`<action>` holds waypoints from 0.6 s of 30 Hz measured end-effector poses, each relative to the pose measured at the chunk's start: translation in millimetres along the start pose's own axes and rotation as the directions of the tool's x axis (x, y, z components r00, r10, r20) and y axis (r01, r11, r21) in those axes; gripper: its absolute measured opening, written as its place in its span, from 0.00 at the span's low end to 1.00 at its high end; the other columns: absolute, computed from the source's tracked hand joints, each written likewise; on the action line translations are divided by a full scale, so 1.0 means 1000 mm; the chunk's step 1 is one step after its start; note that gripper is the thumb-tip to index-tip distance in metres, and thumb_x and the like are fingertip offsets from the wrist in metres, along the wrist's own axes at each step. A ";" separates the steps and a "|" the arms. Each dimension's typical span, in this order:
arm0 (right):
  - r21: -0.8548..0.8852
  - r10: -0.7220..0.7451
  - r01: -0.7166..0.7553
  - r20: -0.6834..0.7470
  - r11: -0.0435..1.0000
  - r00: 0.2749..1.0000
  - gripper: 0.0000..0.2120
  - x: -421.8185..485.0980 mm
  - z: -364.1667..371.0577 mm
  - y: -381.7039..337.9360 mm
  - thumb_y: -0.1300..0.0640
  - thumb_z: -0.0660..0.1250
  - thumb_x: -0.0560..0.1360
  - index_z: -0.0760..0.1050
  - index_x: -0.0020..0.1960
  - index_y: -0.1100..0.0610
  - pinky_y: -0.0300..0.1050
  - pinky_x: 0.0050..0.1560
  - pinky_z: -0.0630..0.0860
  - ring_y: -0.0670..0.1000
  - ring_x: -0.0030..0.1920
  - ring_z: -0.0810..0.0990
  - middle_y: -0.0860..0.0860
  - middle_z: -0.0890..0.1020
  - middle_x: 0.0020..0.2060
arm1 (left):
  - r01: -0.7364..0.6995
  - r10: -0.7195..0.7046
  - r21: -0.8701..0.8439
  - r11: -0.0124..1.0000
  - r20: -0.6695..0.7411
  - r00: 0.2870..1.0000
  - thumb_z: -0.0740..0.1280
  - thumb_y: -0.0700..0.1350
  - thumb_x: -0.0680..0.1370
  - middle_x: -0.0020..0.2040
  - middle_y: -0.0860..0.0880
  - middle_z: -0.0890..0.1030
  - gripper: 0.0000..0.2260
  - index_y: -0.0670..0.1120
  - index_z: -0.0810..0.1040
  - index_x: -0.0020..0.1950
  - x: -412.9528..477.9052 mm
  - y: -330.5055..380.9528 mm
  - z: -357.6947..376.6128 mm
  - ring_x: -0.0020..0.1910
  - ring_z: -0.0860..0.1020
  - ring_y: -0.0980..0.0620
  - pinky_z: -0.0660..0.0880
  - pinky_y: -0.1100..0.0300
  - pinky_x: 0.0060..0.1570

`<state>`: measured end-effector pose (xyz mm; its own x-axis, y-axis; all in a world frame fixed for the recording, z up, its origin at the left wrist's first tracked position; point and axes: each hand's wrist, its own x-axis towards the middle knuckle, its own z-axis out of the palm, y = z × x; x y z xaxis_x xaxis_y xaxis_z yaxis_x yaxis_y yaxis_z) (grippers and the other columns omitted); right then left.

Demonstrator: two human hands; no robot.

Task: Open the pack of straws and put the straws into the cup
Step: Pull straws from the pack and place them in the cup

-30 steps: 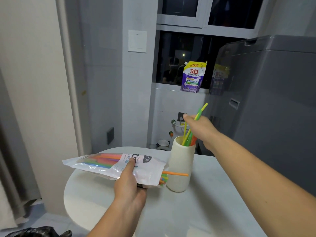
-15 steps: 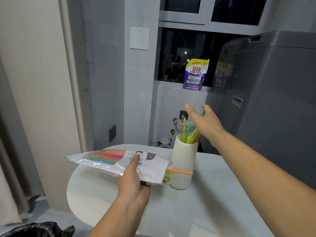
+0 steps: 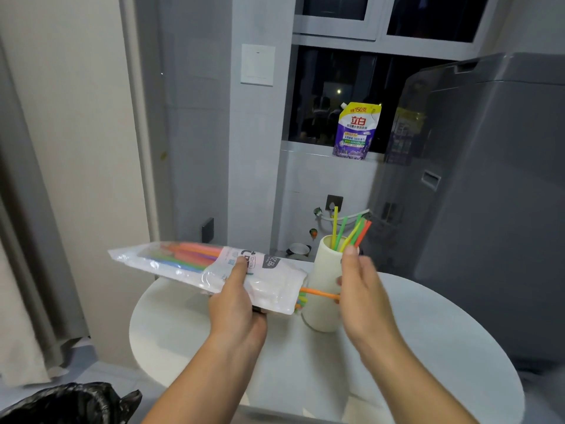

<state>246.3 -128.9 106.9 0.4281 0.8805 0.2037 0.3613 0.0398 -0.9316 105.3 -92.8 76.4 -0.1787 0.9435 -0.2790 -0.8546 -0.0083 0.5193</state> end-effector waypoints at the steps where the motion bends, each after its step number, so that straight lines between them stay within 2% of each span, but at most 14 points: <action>1: 0.162 0.172 -0.184 0.084 0.969 0.981 0.21 -0.004 0.006 0.004 0.36 0.50 0.82 0.74 0.49 0.50 0.50 0.42 0.78 0.55 0.42 0.81 0.54 0.81 0.44 | -0.038 0.038 0.016 0.999 0.010 0.999 0.72 0.43 0.82 0.65 0.42 0.86 0.17 0.44 0.80 0.72 -0.002 0.000 0.002 0.60 0.86 0.43 0.82 0.38 0.61; 3: 0.396 0.375 -0.451 0.257 0.800 0.891 0.24 -0.012 0.017 0.009 0.37 0.52 0.82 0.75 0.56 0.55 0.52 0.43 0.81 0.58 0.42 0.85 0.59 0.85 0.47 | -0.115 0.113 0.043 0.992 0.046 0.993 0.73 0.41 0.81 0.62 0.43 0.88 0.15 0.44 0.82 0.68 -0.007 -0.001 0.006 0.55 0.88 0.46 0.86 0.49 0.52; 4: 0.457 0.409 -0.516 0.317 0.725 0.856 0.25 -0.015 0.021 0.012 0.37 0.53 0.82 0.75 0.57 0.57 0.53 0.43 0.82 0.59 0.41 0.86 0.60 0.87 0.46 | -0.159 0.155 0.062 0.985 0.068 0.986 0.74 0.41 0.81 0.62 0.43 0.88 0.16 0.44 0.82 0.69 -0.009 -0.002 0.008 0.56 0.88 0.45 0.86 0.50 0.52; 6: 0.547 0.417 -0.574 0.396 0.608 0.818 0.26 -0.022 0.024 0.018 0.38 0.55 0.82 0.76 0.57 0.61 0.55 0.39 0.83 0.61 0.39 0.87 0.62 0.87 0.44 | -0.230 0.219 0.103 0.968 0.108 0.970 0.74 0.41 0.81 0.64 0.43 0.87 0.20 0.42 0.78 0.72 -0.012 -0.004 0.010 0.61 0.86 0.43 0.83 0.46 0.61; 8: 0.586 0.414 -0.603 0.438 0.541 0.798 0.27 -0.024 0.025 0.022 0.39 0.55 0.83 0.76 0.56 0.64 0.56 0.37 0.84 0.63 0.38 0.86 0.64 0.87 0.44 | -0.262 0.245 0.120 0.958 0.139 0.960 0.74 0.41 0.80 0.65 0.42 0.86 0.22 0.42 0.77 0.74 -0.012 -0.006 0.009 0.63 0.85 0.42 0.80 0.42 0.68; 10: 0.581 0.433 -0.626 0.452 0.521 0.780 0.27 -0.025 0.025 0.024 0.40 0.55 0.83 0.76 0.56 0.64 0.54 0.35 0.83 0.64 0.37 0.85 0.64 0.87 0.43 | -0.285 0.264 0.135 0.949 0.154 0.952 0.75 0.40 0.80 0.67 0.42 0.85 0.24 0.42 0.75 0.75 -0.010 -0.009 0.008 0.65 0.84 0.43 0.78 0.40 0.70; 12: 0.557 0.458 -0.640 0.447 0.530 0.768 0.26 -0.025 0.025 0.026 0.39 0.55 0.83 0.75 0.54 0.62 0.49 0.31 0.81 0.62 0.33 0.84 0.61 0.87 0.38 | -0.296 0.273 0.144 0.944 0.162 0.948 0.75 0.40 0.80 0.67 0.43 0.85 0.25 0.43 0.75 0.76 -0.009 -0.009 0.006 0.66 0.84 0.43 0.77 0.40 0.71; 15: 0.477 0.478 -0.618 0.392 0.625 0.786 0.25 -0.024 0.023 0.031 0.39 0.54 0.83 0.74 0.46 0.60 0.41 0.26 0.72 0.55 0.24 0.77 0.56 0.81 0.27 | -0.305 0.280 0.141 0.942 0.173 0.944 0.74 0.40 0.80 0.68 0.42 0.84 0.25 0.42 0.75 0.76 -0.007 -0.009 0.004 0.67 0.83 0.42 0.77 0.40 0.71; 18: 0.410 0.474 -0.584 0.344 0.701 0.811 0.25 -0.023 0.022 0.032 0.38 0.52 0.82 0.73 0.43 0.57 0.39 0.24 0.64 0.50 0.20 0.69 0.52 0.75 0.22 | -0.349 0.308 0.169 0.922 0.227 0.924 0.74 0.39 0.80 0.67 0.42 0.85 0.24 0.43 0.75 0.76 -0.009 -0.010 0.005 0.65 0.84 0.43 0.81 0.46 0.66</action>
<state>230.0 -137.2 66.0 0.2334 0.8951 -0.3800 -0.3360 -0.2925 -0.8953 117.7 -99.8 77.7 -0.3181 0.9442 0.0856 -0.6430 -0.2812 0.7124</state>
